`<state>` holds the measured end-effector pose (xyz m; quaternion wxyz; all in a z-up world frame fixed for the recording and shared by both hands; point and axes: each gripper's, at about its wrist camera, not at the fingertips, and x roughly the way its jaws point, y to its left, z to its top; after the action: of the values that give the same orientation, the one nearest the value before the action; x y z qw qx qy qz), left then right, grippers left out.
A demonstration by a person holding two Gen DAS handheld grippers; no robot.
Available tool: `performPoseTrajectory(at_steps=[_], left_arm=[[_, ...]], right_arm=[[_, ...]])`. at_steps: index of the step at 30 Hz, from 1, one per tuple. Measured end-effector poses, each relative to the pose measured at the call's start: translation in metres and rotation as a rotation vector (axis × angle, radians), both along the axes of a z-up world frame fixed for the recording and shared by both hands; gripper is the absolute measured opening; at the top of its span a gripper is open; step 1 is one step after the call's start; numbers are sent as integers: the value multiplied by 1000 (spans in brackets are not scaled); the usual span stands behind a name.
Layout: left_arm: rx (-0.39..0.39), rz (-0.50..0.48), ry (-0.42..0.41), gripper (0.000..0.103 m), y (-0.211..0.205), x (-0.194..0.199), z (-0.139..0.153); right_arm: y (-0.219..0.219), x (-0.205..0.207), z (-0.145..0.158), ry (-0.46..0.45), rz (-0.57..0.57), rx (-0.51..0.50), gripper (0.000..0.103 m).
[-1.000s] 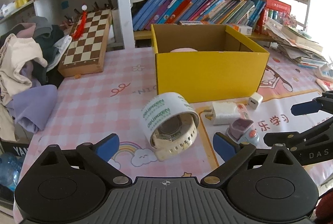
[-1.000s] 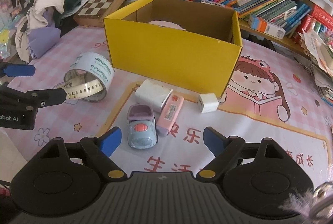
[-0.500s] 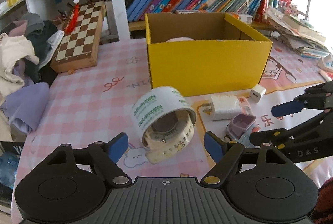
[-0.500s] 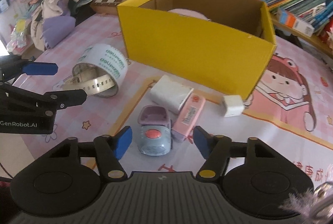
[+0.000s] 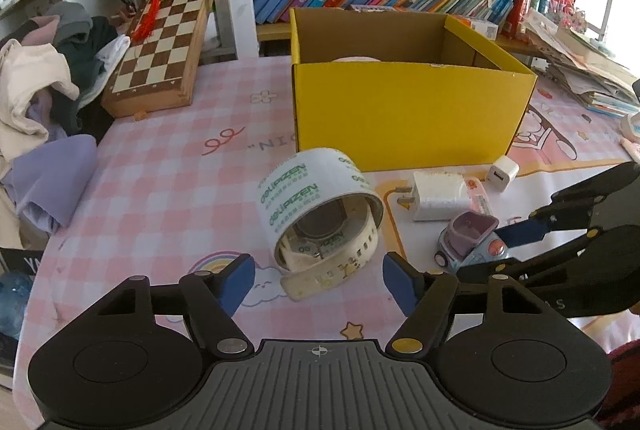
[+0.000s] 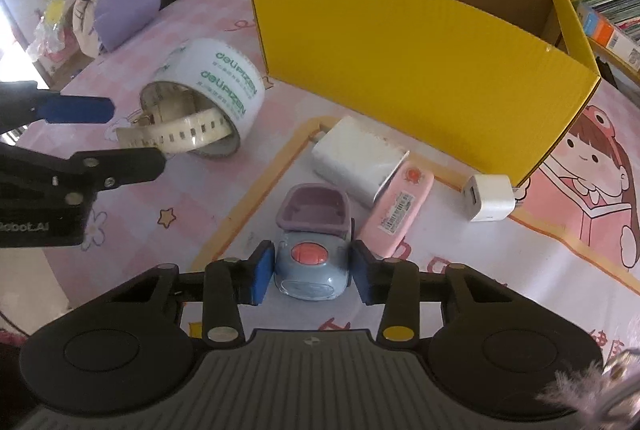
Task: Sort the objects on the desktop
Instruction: 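Grasp the grey toy car with the right gripper while the left gripper grasps the watch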
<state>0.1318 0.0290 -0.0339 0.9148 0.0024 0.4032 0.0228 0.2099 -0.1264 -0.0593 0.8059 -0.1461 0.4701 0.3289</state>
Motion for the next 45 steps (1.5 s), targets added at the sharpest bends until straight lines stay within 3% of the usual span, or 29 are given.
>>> performPoseTrajectory(at_steps=[3,6,13,17,19,21,24,27,29,31,32,37,45], left_arm=[[54,-35,-10,70,-12,2,-1],[109,-69,-21,58,-24,4,-2],[408,-252,-49,44,-67,1,-20],[478,-279,-55,36,-73,6,-26],[482,-290,-54,23,-72,8,-27],[456,-295,-63,17,-70,8,-22],[361,-264,-121,16,-60,4,-2],[149,-198,-196,16,-39,-3,33],[4,-152,-163,16,-24,1,36],[-185,-72,-76,13,-2,10,24],[-235,-48,-72,11,4,8,21],[-279,-60,-157,6,6,-6,32],[-182,-150,-285,6,-13,-28,55]], right_arm=[[-5,-5,5,-11,17,9,38],[-12,-12,11,-26,21,19,38],[-26,-18,14,-26,-13,16,38],[-31,-21,14,-23,-24,12,38],[-34,-22,14,-23,-34,10,38],[-36,-24,15,-25,-46,10,38],[-38,-26,16,-29,-61,14,38],[-40,-29,17,-33,-73,18,38],[-41,-31,18,-35,-82,21,38],[-42,-33,19,-37,-90,23,38],[-42,-33,19,-38,-94,25,38],[-44,-39,20,-41,-111,29,38],[-48,-51,26,-63,-137,41,38]])
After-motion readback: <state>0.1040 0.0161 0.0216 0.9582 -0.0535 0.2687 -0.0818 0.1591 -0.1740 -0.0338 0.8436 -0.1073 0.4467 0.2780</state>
